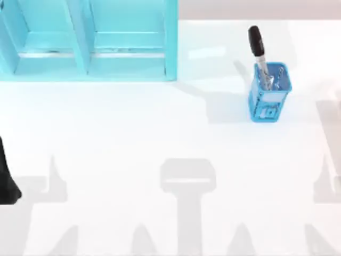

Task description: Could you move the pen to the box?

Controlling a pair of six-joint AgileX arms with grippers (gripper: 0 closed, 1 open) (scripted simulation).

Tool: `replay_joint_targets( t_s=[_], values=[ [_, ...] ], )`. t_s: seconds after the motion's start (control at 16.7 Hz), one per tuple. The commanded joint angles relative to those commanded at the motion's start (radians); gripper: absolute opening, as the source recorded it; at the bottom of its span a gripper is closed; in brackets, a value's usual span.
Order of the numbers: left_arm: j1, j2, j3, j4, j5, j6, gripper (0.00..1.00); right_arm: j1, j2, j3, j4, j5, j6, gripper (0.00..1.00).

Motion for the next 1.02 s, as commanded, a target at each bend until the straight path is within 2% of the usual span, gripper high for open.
replay_joint_targets(
  t_s=[0.24,0.48,0.66,1.02],
  values=[
    [0.0,0.0,0.0,0.0,0.0,0.0,1.0,-0.004,0.032,0.029,-0.003,-0.017,-0.008,1.0],
    [0.0,0.0,0.0,0.0,0.0,0.0,1.0,-0.021,0.223,0.183,-0.021,-0.112,-0.058,1.0],
    [0.0,0.0,0.0,0.0,0.0,0.0,1.0,-0.033,0.477,0.349,-0.048,-0.222,-0.12,1.0],
    [0.0,0.0,0.0,0.0,0.0,0.0,1.0,-0.046,1.15,0.713,-0.123,-0.477,-0.274,1.0]
  ],
)
